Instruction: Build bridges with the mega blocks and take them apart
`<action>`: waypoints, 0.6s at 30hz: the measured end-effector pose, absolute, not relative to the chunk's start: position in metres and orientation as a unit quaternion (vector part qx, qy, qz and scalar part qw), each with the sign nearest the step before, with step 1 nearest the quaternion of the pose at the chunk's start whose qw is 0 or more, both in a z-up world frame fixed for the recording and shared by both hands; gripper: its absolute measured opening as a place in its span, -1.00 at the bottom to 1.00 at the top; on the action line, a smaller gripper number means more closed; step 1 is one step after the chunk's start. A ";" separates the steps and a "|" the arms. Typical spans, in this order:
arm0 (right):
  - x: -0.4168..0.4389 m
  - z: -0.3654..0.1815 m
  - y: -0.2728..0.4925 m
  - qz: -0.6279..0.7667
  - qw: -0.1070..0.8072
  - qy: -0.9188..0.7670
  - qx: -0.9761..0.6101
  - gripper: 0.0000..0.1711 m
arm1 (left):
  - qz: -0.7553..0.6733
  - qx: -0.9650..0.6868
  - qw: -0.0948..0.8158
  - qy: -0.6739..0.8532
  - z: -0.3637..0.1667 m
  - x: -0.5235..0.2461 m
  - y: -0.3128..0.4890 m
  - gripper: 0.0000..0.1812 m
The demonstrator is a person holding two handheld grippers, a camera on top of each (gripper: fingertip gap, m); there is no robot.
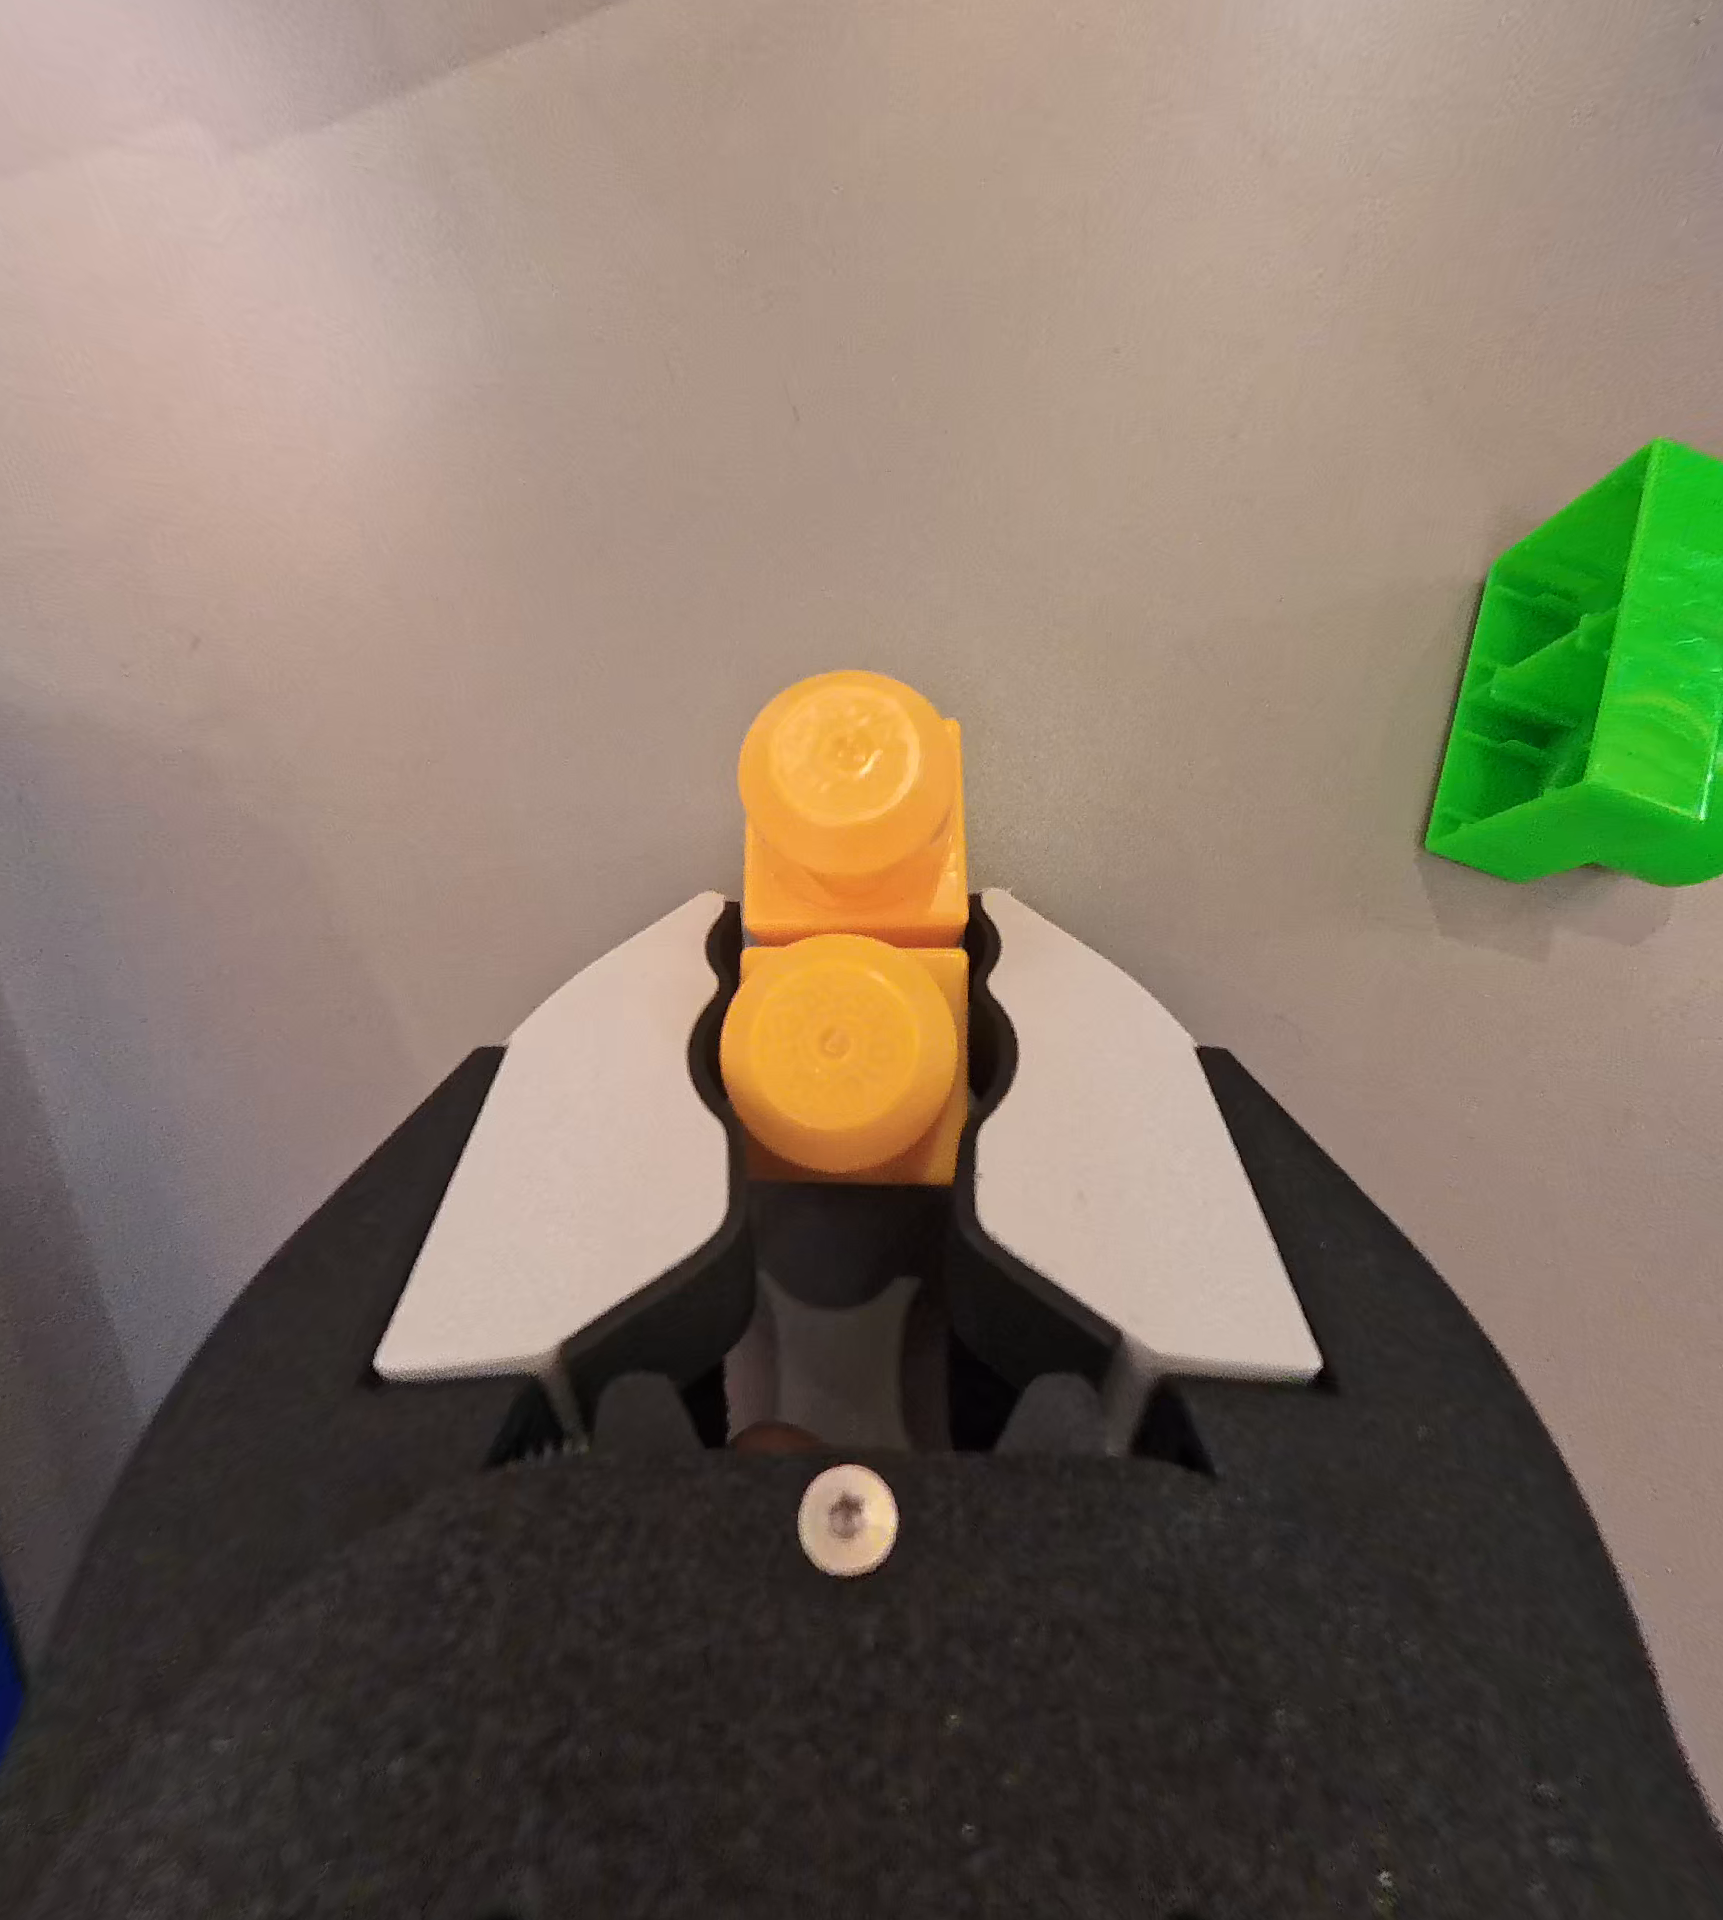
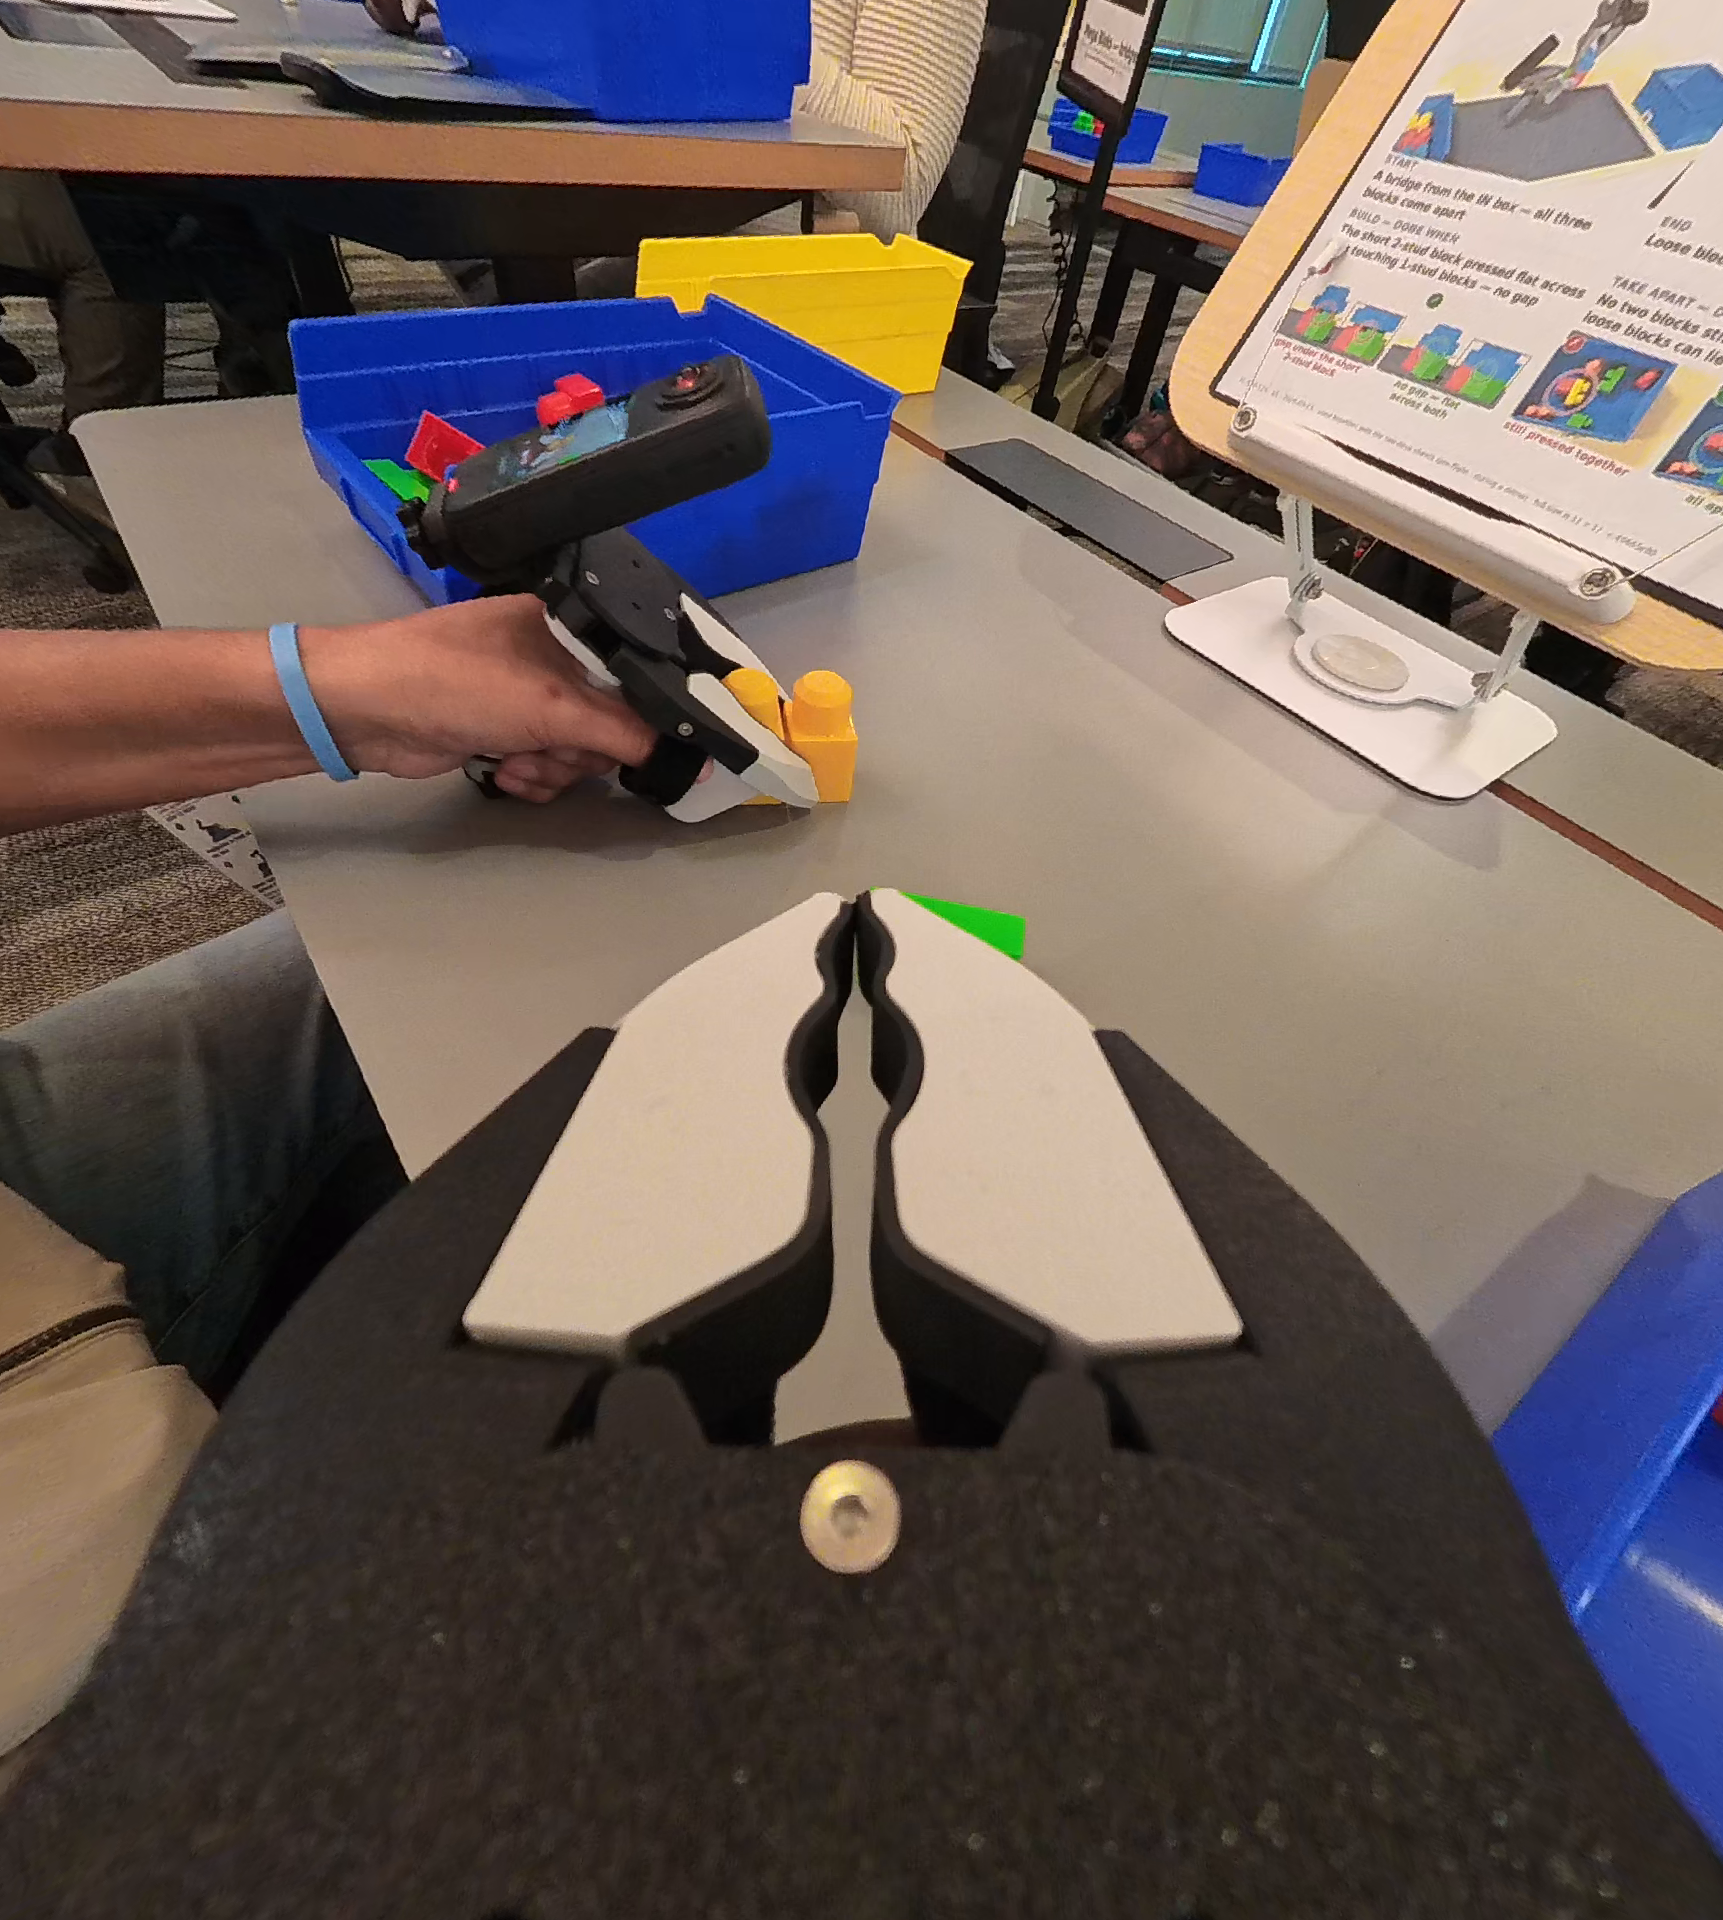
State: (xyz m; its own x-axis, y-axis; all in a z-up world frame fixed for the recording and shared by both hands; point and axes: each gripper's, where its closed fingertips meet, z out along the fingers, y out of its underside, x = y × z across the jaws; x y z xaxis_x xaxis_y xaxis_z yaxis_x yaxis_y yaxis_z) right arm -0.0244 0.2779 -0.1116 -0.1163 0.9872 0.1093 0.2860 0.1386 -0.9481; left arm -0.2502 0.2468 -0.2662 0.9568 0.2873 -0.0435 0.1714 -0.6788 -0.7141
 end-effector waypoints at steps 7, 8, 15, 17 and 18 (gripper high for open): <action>-0.025 -0.113 0.277 0.412 0.422 -0.626 -0.510 -1.00 | 0.087 -0.898 0.417 -0.112 -0.249 -0.244 0.246 -0.20; -0.024 -0.113 0.277 0.412 0.423 -0.625 -0.510 -1.00 | 0.097 -0.894 0.423 -0.110 -0.242 -0.243 0.240 -0.20; -0.025 -0.113 0.277 0.416 0.421 -0.624 -0.510 -1.00 | 0.120 -0.873 0.462 -0.100 -0.208 -0.226 0.183 -0.50; -0.026 -0.113 0.276 0.416 0.422 -0.624 -0.510 -1.00 | 0.084 -0.864 0.485 -0.108 -0.205 -0.206 0.173 -0.55; -0.026 -0.113 0.276 0.416 0.422 -0.625 -0.509 -1.00 | 0.058 -0.855 0.503 -0.110 -0.203 -0.193 0.172 -0.65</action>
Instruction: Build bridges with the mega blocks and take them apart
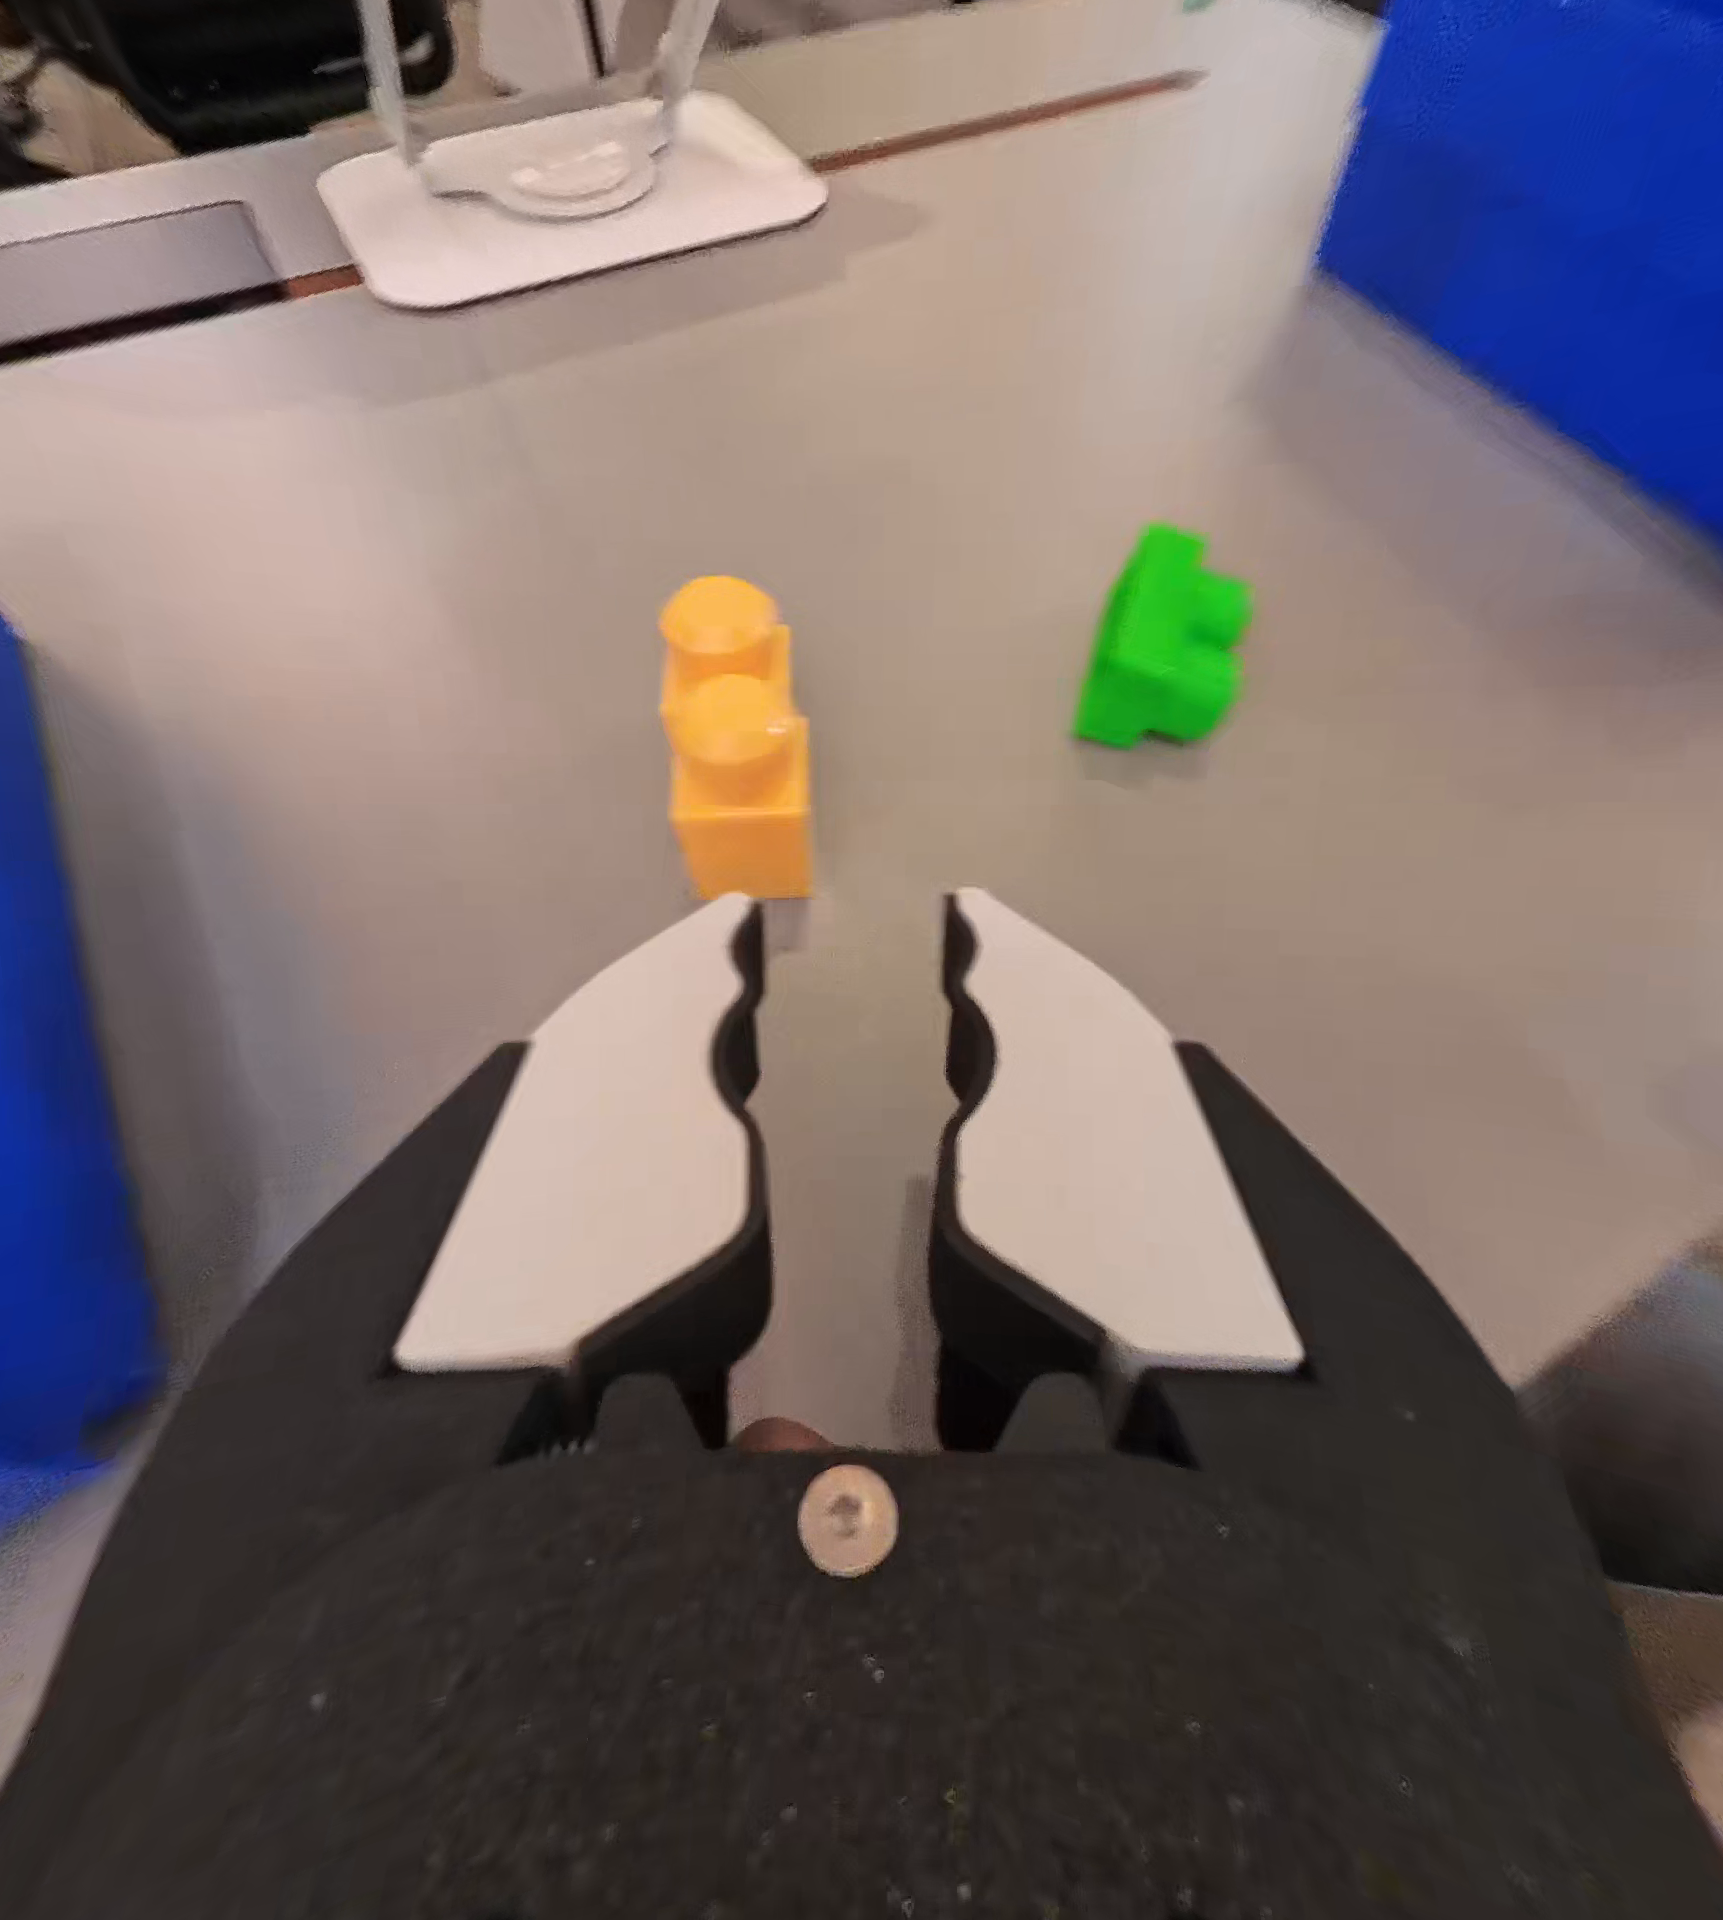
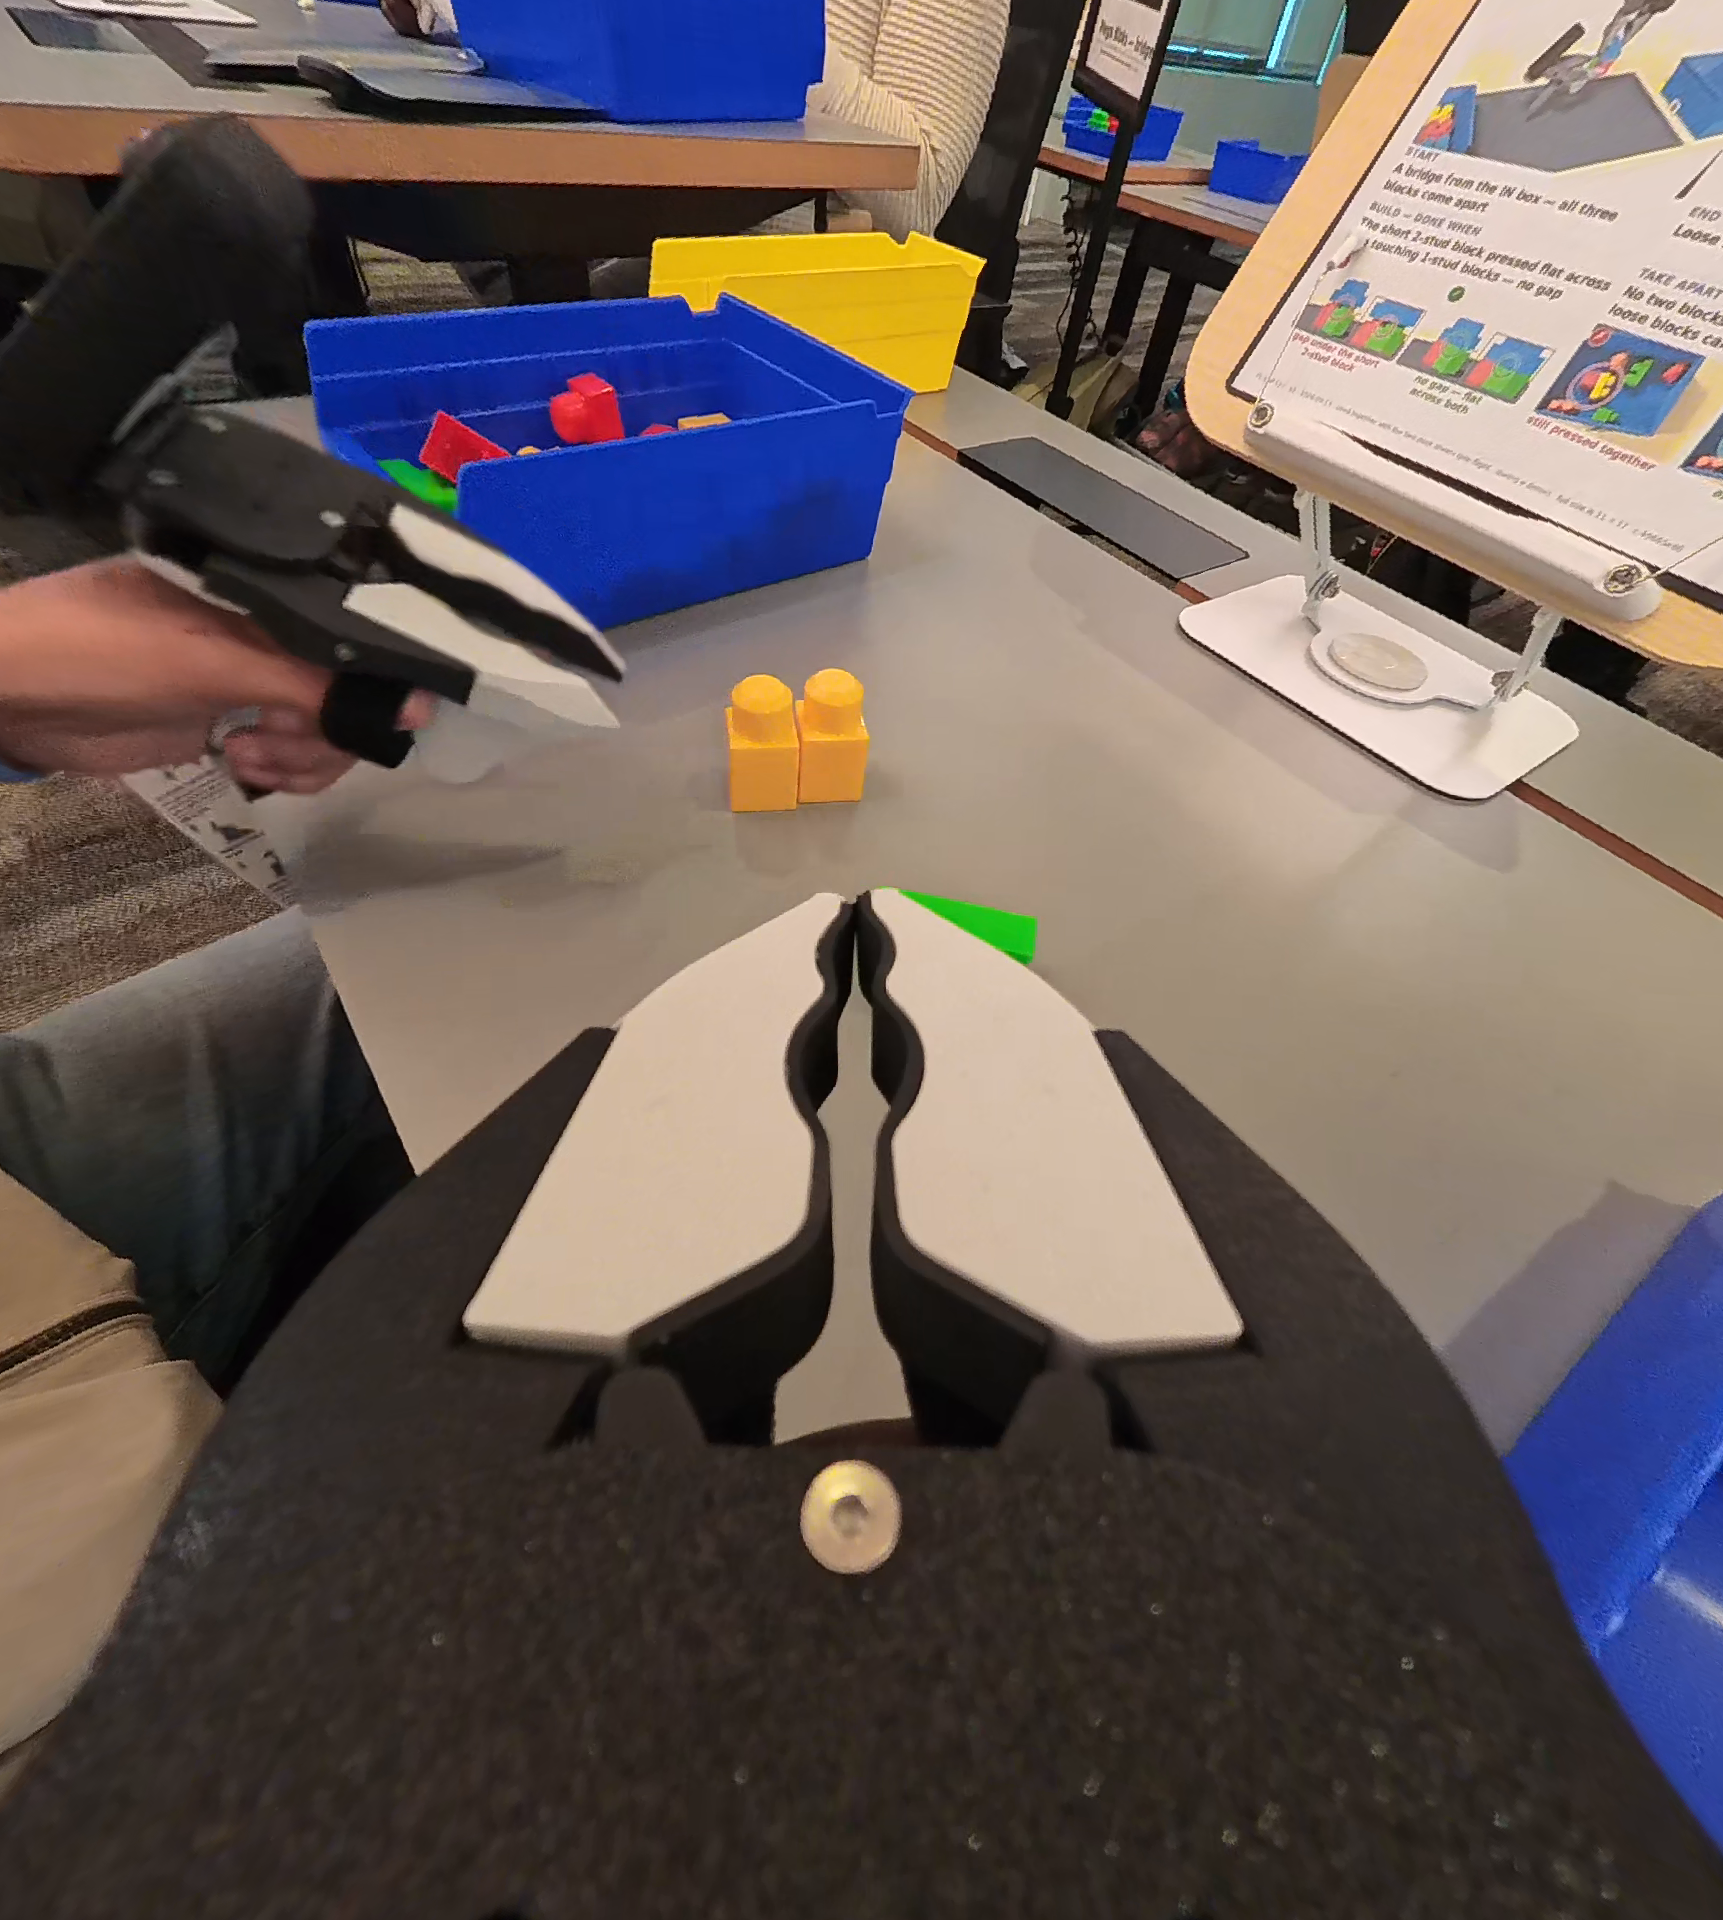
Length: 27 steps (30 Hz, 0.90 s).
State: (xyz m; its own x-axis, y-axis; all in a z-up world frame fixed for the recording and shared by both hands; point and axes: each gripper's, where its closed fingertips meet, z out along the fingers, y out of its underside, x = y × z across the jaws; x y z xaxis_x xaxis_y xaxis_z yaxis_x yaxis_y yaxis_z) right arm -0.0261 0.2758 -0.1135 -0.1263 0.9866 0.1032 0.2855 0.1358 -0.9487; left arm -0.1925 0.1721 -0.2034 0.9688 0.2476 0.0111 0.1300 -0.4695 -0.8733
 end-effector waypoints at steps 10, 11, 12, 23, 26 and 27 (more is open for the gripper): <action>-0.026 -0.112 0.275 0.417 0.423 -0.624 -0.508 -1.00 | 0.030 -0.879 0.446 -0.168 -0.239 -0.182 0.207 -1.00; -0.026 -0.112 0.276 0.418 0.423 -0.623 -0.508 -1.00 | 0.002 -0.881 0.441 -0.173 -0.241 -0.180 0.213 -1.00; -0.025 -0.113 0.277 0.417 0.423 -0.623 -0.508 -1.00 | -0.010 -0.880 0.438 -0.181 -0.242 -0.181 0.218 -1.00; -0.025 -0.115 0.280 0.418 0.420 -0.622 -0.511 -1.00 | 0.025 -0.898 0.397 -0.188 -0.261 -0.207 0.218 -1.00; -0.025 -0.116 0.280 0.417 0.419 -0.624 -0.511 -1.00 | 0.028 -0.901 0.391 -0.188 -0.264 -0.208 0.220 -1.00; -0.025 -0.116 0.280 0.417 0.419 -0.624 -0.511 -1.00 | 0.027 -0.902 0.389 -0.187 -0.264 -0.208 0.221 -1.00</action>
State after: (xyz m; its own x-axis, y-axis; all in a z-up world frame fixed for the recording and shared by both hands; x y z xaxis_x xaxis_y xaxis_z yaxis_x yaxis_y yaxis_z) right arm -0.0255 0.2796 -0.1160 -0.1264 0.9873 0.0963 0.2873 0.1294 -0.9491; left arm -0.2081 0.2206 -0.2640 0.9287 0.3581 0.0964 0.3157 -0.6273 -0.7119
